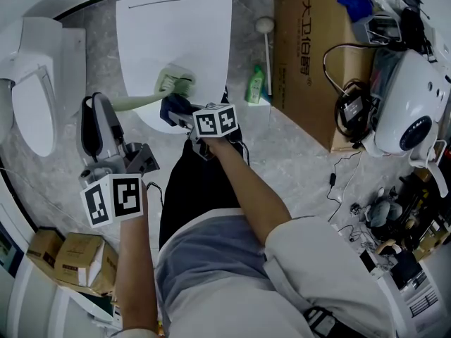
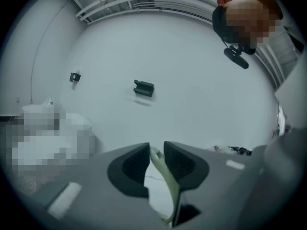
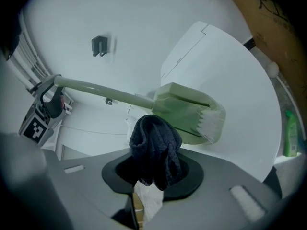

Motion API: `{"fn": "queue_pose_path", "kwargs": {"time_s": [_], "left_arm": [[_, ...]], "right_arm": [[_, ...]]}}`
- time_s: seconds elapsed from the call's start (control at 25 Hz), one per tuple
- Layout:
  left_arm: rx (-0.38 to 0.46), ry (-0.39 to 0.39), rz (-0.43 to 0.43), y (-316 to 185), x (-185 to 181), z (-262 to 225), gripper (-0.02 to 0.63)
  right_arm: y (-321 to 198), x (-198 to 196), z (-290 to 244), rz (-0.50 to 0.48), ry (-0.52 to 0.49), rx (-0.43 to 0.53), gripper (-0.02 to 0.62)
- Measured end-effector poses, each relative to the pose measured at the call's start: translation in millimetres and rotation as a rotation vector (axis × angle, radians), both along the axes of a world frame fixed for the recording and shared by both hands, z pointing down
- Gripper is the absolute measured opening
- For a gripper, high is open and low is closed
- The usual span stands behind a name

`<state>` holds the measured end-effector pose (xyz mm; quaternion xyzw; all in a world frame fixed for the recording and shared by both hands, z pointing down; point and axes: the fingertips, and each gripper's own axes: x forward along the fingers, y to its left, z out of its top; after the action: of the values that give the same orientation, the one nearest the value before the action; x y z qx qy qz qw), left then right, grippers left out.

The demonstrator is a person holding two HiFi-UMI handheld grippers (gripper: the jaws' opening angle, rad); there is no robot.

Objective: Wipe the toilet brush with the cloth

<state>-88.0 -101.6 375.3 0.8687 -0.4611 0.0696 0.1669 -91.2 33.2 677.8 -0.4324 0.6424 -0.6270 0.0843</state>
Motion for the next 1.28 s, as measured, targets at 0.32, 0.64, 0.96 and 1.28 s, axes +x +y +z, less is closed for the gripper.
{"fn": "queue_pose_path", "kwargs": {"time_s": [0.32, 0.64, 0.96, 1.28], "left_arm": [[0.001, -0.004, -0.014, -2, 2, 2, 0.000], [-0.001, -0.007, -0.034, -4, 4, 2, 0.000], [0.001, -0.011, -0.040, -8, 9, 2, 0.000], [0.003, -0.017, -0.053, -9, 10, 1, 0.000]], "right_arm": [[9, 8, 7, -0.094, 0.107, 0.008, 0.100], [17, 19, 20, -0.142, 0.149, -0.039, 0.100], [17, 34, 36, -0.116, 0.150, -0.137, 0.100], [13, 44, 40, 0.056, -0.046, -0.352, 0.100]]}}
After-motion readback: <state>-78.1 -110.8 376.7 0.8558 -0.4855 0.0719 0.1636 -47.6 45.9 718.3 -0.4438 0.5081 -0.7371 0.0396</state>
